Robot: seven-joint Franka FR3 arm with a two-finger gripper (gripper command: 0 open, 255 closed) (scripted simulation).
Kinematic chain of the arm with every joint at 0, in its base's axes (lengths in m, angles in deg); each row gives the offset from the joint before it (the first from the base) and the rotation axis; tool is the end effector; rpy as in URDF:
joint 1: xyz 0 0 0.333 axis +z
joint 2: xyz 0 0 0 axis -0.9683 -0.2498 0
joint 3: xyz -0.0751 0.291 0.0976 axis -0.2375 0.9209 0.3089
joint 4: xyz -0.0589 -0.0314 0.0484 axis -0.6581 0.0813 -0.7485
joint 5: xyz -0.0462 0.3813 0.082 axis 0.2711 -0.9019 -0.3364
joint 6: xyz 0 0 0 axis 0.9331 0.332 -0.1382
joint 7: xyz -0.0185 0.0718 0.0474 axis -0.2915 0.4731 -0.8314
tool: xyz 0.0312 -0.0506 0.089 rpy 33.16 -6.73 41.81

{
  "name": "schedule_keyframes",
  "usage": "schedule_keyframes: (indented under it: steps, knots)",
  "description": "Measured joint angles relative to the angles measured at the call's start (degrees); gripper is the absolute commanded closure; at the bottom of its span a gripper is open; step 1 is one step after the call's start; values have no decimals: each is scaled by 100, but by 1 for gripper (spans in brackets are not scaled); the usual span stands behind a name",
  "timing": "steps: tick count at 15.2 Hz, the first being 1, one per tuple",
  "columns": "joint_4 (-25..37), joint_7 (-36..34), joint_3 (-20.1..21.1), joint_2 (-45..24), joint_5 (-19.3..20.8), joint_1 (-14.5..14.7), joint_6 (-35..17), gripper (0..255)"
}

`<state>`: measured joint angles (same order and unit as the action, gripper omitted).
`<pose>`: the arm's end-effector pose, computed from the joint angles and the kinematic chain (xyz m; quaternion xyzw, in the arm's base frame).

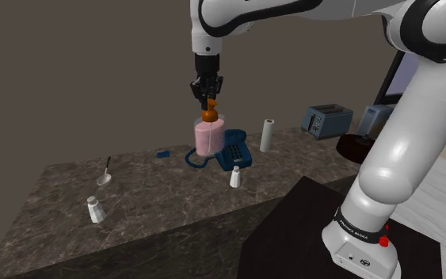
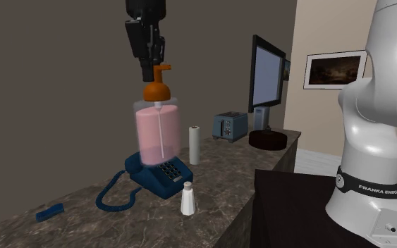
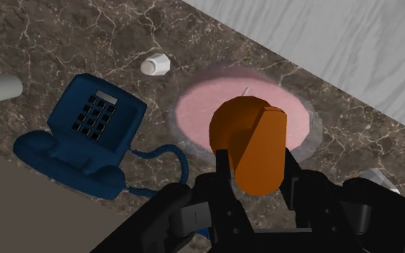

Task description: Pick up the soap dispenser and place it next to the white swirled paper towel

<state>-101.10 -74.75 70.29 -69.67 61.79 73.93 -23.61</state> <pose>0.5251 0.1599 0.5469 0.9987 0.0486 -0.0059 0.0144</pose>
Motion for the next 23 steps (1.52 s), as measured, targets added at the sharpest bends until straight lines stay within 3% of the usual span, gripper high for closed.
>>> schedule_keyframes:
  steps: [13, 23]
  knots:
    - [-1503, 1864, -1100, 1421, -118, -713, -135, 255]
    - [-1765, 3255, -2039, 1658, 173, -1269, -189, 255]
